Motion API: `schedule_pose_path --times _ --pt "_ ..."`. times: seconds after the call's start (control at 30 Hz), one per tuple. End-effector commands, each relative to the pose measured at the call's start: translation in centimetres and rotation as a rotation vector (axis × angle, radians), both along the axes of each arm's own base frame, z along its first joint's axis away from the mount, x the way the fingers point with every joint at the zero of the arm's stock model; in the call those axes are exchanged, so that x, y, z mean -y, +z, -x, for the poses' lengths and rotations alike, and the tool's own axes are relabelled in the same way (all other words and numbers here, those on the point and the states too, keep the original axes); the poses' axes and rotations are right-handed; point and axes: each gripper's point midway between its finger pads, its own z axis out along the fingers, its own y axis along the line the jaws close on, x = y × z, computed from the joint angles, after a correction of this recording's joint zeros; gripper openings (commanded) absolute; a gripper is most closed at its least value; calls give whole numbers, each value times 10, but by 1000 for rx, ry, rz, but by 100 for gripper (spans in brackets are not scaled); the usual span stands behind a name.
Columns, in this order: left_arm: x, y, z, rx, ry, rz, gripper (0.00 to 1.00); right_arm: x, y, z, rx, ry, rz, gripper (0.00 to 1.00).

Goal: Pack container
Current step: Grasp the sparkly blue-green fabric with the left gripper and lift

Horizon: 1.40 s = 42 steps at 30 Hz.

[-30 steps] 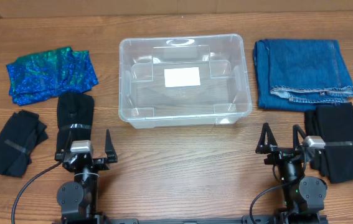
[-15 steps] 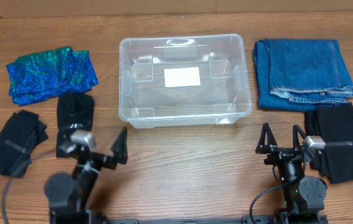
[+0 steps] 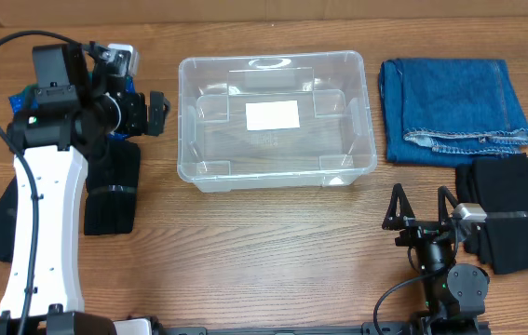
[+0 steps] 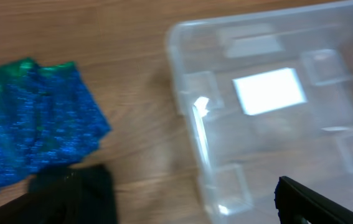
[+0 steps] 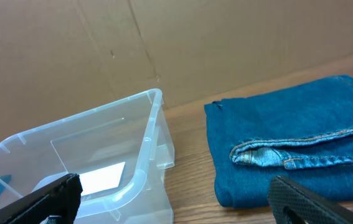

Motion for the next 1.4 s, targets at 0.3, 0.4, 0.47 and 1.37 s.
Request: schedule_pose_path --times 0.3,0.4,0.47,1.37 --pt "-121 -105 -57 -153 428 -278 100 -1 -2 0 4 5 2 100" --pt "-125 -139 -76 -161 424 -280 100 -1 -2 0 4 5 2 100" --pt "-127 -151 -89 -134 428 -278 100 -1 -2 0 4 5 2 100" --pt "-128 -194 -117 -164 434 -243 4 -1 -2 0 4 5 2 100"
